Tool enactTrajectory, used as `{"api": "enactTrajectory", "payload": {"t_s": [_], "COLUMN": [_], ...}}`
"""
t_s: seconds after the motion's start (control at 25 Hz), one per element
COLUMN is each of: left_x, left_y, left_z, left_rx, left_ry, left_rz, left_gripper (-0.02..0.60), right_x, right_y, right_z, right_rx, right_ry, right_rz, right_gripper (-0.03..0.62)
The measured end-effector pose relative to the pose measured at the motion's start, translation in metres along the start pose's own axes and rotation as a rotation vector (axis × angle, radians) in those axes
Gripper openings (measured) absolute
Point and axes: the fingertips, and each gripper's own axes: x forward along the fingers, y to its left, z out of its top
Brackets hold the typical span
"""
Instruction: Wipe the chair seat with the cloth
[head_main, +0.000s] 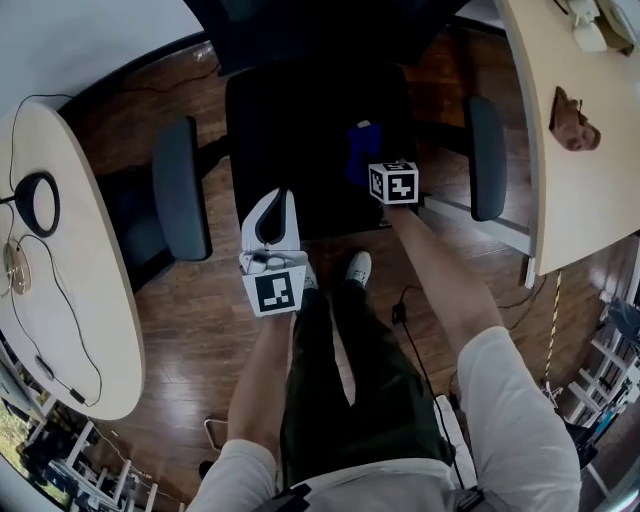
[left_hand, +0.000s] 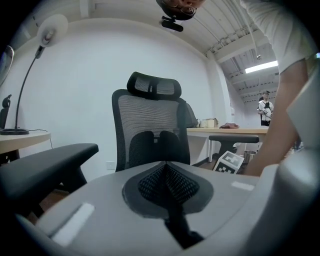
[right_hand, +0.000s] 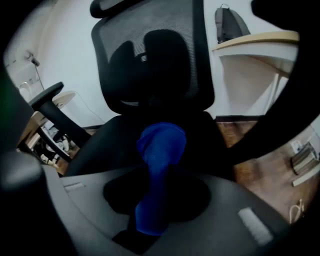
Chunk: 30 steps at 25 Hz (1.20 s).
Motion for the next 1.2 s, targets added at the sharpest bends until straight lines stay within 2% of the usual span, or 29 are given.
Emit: {"api": "enactTrajectory", "payload": {"t_s": [0.08,0.16,0.24,0.32,0.4,0.48,0.56,0.68,0.76,0.84,0.92,1.04,1.12,1.2], "left_x": [0.001,0.003,0.006,0.006,0.002,-0.003,-0.011,-0.026,-0.035,-0.042,-0.046,-0.053,-0.054,-0.052], "left_y": [-0.015,-0.029,-0.04,-0.046,-0.045,-0.038,-0.026,-0.005,0.006,0.016,0.022,0.028,0.03,0.026], "left_z": [-0.006,-0.008,-0.006,-0.007,-0.005,0.003,0.007,0.005,0.001,-0.006,-0.012,-0.021,-0.024,-0.021], "left_rx": [0.003,-0.005,-0.009,-0.015,-0.021,-0.018,-0.008,0.012,0.025,0.033,0.036,0.045,0.056,0.068], "left_ry": [-0.002,-0.001,-0.005,-0.005,-0.005,-0.009,-0.007,0.005,0.015,0.024,0.029,0.037,0.034,0.029], "left_rz": [-0.019,-0.034,-0.045,-0.053,-0.053,-0.042,-0.022,0.01,0.028,0.042,0.052,0.057,0.061,0.057], "left_gripper": [0.046,0.046,0.046,0.048,0.047,0.048,0.047,0.047,0.047,0.046,0.047,0.048,0.048,0.048], "right_x": [-0.024,-0.043,-0.053,-0.057,-0.06,-0.058,-0.046,-0.019,-0.001,0.016,0.029,0.029,0.026,0.016], "right_y": [-0.054,-0.089,-0.101,-0.085,-0.043,0.018,0.09,0.196,0.248,0.271,0.276,0.27,0.235,0.178], "right_z": [-0.014,-0.026,-0.028,-0.024,-0.016,-0.015,-0.029,-0.068,-0.085,-0.092,-0.103,-0.112,-0.117,-0.123], "right_rx": [0.024,0.049,0.072,0.07,0.067,0.042,-0.007,-0.051,-0.096,-0.132,-0.132,-0.094,-0.09,-0.076], "right_ry": [-0.004,-0.01,-0.027,-0.071,-0.133,-0.166,-0.158,-0.085,-0.053,-0.052,-0.035,-0.017,-0.019,-0.024], "right_rz": [-0.086,-0.138,-0.146,-0.114,-0.04,0.062,0.172,0.319,0.357,0.34,0.331,0.365,0.319,0.242], "right_gripper": [0.107,0.107,0.107,0.107,0.107,0.107,0.107,0.107,0.107,0.108,0.107,0.107,0.107,0.107]}}
